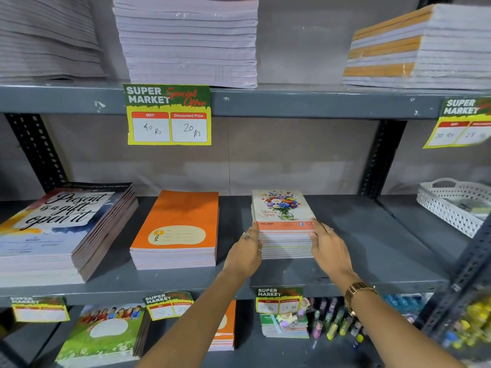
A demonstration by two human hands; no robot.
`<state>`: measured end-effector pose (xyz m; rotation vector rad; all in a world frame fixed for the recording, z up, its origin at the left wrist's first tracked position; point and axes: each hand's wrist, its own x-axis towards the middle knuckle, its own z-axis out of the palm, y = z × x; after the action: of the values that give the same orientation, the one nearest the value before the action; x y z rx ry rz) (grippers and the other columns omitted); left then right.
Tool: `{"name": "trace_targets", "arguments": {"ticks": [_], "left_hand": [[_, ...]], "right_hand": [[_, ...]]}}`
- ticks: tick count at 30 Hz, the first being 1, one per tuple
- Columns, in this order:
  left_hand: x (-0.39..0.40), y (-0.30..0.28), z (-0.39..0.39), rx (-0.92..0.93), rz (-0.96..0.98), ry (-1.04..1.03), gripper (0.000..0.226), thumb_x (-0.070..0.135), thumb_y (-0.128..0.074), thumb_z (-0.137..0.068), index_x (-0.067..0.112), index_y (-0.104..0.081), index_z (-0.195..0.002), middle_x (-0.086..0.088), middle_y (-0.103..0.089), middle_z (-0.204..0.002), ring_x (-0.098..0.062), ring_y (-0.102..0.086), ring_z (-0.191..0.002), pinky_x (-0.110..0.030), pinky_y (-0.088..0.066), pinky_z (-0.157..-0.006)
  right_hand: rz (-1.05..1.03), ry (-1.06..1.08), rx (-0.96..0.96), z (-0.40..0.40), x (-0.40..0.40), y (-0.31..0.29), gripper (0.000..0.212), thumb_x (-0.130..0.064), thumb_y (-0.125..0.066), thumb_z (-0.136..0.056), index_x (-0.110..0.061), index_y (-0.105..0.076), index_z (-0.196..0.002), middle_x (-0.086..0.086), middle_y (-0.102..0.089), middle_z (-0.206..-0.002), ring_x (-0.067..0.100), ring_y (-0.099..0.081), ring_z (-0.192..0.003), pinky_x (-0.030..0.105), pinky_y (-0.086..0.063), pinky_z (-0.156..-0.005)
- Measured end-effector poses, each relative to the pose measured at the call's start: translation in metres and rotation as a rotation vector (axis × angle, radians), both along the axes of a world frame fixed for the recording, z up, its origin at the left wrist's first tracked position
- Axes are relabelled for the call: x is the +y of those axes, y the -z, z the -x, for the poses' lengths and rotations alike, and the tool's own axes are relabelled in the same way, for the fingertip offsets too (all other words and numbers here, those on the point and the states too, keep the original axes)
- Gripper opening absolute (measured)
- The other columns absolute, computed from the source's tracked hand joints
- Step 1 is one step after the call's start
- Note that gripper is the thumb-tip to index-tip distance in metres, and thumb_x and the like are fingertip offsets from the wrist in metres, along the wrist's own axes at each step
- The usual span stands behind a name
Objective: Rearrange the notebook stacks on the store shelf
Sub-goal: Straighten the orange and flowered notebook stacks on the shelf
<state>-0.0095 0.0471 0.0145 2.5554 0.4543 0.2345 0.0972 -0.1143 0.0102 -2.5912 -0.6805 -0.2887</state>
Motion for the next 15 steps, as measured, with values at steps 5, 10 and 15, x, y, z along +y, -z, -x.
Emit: {"name": "trace_targets", "arguments": {"ticks": [5,10,15], "left_hand": [[0.001,0.001,-0.001,-0.009,-0.005,0.004,0.060,0.014,-0.041,-0.097,0.019,-0.009,-0.147,-0.009,-0.049,-0.136,-0.025,-0.057,-0.115,-0.036,-0.051,-0.094],[0.000,0.003,-0.008,-0.044,-0.065,-0.027,0.054,0.023,-0.042,-0.097,0.019,-0.017,-0.144,-0.010,-0.033,-0.150,-0.029,-0.043,-0.132,-0.040,-0.046,-0.102],[-0.002,0.003,-0.020,-0.054,-0.306,0.025,0.065,0.012,-0.040,-0.097,0.013,0.000,-0.148,-0.008,-0.002,-0.160,-0.022,0.001,-0.148,-0.034,0.000,-0.119]], "right_hand": [[-0.019,0.006,0.003,0.000,0.000,0.004,0.042,-0.014,-0.038,-0.097,-0.008,-0.038,-0.139,0.015,-0.054,-0.131,0.032,-0.055,-0.112,0.040,-0.050,-0.089],[0.128,0.006,-0.083,-0.001,0.001,0.004,0.046,-0.020,-0.035,-0.099,-0.007,-0.031,-0.143,0.018,-0.041,-0.146,0.032,-0.037,-0.134,0.039,-0.035,-0.110],[0.191,-0.118,-0.222,-0.006,0.007,0.010,0.048,-0.021,-0.029,-0.099,-0.009,-0.025,-0.145,0.014,-0.019,-0.156,0.028,-0.012,-0.146,0.034,-0.001,-0.116]]}}
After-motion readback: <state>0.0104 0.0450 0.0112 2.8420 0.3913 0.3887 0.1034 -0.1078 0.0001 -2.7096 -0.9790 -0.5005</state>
